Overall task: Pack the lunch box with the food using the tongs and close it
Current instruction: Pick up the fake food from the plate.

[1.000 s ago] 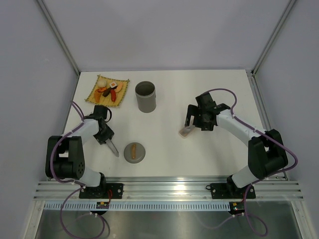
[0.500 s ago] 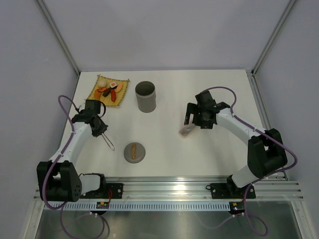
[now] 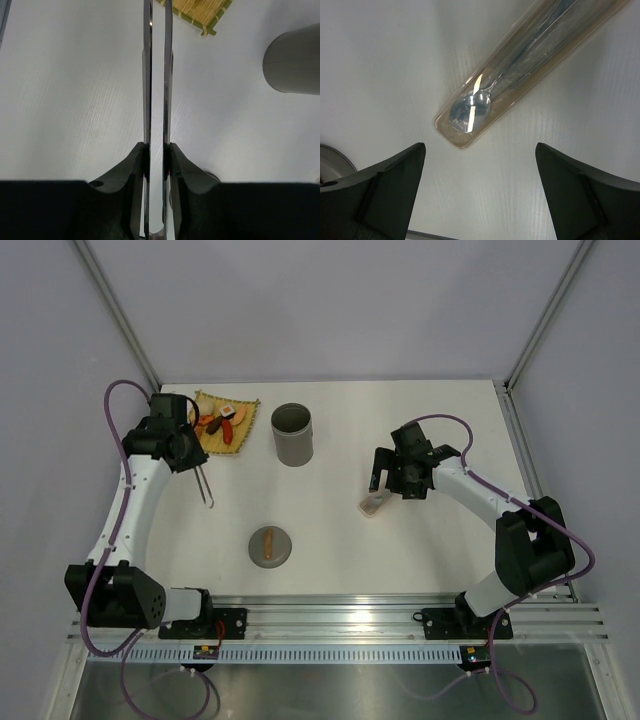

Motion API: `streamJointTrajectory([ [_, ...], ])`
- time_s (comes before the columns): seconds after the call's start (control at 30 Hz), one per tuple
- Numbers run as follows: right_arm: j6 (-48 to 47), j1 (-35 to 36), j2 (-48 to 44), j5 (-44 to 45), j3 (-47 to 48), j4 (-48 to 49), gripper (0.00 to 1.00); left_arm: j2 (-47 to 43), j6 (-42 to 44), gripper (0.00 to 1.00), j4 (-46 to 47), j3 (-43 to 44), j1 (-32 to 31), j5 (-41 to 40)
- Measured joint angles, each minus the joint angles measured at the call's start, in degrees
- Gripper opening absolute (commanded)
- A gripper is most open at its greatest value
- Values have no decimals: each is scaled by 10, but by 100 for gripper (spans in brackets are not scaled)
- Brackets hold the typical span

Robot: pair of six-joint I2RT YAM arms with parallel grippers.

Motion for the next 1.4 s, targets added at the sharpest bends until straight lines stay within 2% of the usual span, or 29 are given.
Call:
streamJointTrajectory([
  [0.17, 0, 0, -2, 0, 0, 0, 99, 60, 19, 21, -3, 64, 0, 16],
  [0.5, 1, 0, -17, 0, -7, 0, 99, 141, 32, 30, -14, 123, -2, 44],
  [0.8, 5, 0, -17, 0, -8, 0, 99, 168, 39, 31, -18, 128, -3, 61],
  [1.0, 6, 0, -15, 0, -8, 0, 100, 170, 44, 36, -17, 127, -11, 70],
  [1.4, 5, 0, -2, 0, -6, 0, 100, 179, 50, 35, -17, 127, -18, 70],
])
